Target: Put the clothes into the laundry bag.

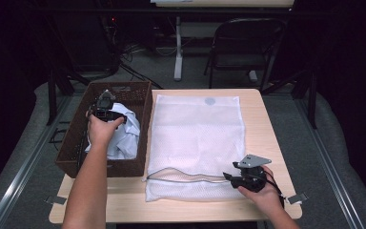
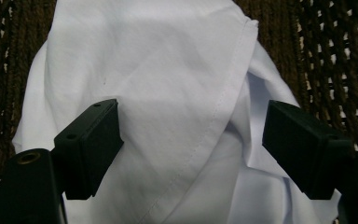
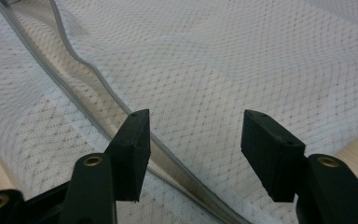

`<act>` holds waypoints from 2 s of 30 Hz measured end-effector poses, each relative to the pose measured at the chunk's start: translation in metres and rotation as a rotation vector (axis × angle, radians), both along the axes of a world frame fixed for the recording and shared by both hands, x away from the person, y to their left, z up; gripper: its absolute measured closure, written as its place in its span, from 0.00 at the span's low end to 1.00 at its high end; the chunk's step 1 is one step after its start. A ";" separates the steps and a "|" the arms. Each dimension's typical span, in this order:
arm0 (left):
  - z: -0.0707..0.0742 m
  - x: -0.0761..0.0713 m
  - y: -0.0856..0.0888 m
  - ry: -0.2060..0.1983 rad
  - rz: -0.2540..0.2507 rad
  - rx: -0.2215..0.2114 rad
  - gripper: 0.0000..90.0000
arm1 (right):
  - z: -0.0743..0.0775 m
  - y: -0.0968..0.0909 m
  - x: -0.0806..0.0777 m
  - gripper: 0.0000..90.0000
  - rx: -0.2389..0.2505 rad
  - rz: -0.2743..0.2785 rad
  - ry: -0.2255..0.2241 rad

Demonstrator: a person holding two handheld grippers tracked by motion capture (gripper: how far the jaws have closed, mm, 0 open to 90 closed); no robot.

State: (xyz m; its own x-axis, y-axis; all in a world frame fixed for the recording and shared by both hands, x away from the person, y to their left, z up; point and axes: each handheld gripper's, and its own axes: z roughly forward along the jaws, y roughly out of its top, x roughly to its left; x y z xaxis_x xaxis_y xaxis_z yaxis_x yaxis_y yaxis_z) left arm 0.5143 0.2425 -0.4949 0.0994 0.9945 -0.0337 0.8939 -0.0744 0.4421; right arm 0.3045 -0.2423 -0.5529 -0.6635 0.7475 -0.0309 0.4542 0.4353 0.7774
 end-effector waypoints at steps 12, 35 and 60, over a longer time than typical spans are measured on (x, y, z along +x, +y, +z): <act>-0.008 0.002 -0.004 0.017 0.021 0.067 0.20 | 0.000 0.001 0.000 0.47 -0.003 0.005 -0.001; -0.021 0.003 0.011 0.061 0.061 0.018 0.15 | -0.001 0.003 -0.001 0.47 -0.001 0.010 0.002; -0.035 0.006 0.009 0.120 0.062 0.001 0.06 | -0.002 0.004 -0.001 0.47 -0.013 0.017 0.003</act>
